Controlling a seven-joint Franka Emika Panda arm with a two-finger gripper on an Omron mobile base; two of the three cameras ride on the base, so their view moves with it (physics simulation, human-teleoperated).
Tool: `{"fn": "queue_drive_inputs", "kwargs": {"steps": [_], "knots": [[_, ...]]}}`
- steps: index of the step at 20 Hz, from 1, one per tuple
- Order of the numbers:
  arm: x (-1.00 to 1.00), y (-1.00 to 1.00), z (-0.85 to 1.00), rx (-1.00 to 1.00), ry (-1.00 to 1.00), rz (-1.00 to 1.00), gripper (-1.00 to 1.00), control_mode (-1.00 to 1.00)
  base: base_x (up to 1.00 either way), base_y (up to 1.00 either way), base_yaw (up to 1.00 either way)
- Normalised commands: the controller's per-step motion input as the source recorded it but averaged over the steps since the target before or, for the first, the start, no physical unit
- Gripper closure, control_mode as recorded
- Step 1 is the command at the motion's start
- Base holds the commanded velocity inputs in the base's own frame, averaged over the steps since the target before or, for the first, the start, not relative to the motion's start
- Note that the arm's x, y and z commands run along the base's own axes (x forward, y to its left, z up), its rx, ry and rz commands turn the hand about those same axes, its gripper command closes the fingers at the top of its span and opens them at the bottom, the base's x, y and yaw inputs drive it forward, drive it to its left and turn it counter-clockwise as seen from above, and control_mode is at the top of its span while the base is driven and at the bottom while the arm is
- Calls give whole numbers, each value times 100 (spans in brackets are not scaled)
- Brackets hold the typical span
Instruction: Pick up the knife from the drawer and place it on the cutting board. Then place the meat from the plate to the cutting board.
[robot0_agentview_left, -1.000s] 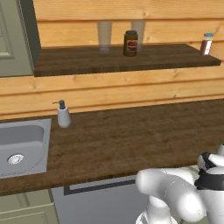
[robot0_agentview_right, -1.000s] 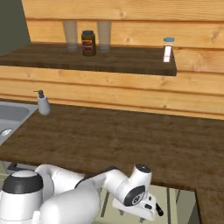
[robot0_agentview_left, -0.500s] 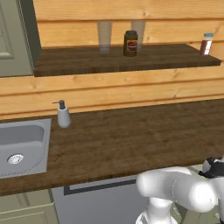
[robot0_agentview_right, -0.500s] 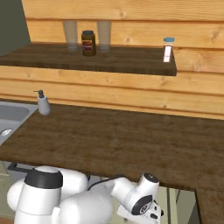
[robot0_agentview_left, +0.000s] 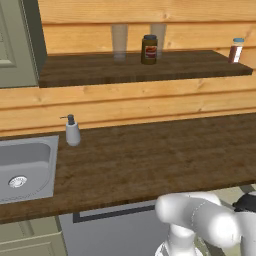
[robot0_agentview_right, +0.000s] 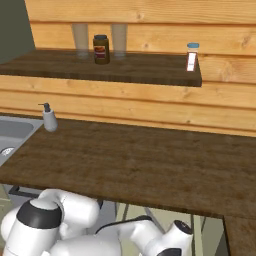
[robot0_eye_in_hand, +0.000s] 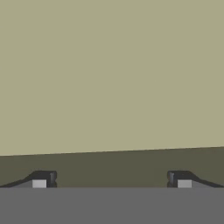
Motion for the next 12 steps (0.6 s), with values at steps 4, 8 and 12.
{"fn": "queue_drive_inputs", "kwargs": {"steps": [4, 8, 12], "knots": [[-100, -16, 0, 4, 0, -5, -100, -100, 0, 0, 0], [-100, -13, 0, 2, 0, -2, -100, -100, 0, 0, 0], [-76, 0, 11, 0, 0, 0, -100, -100, 0, 0, 0]]}}
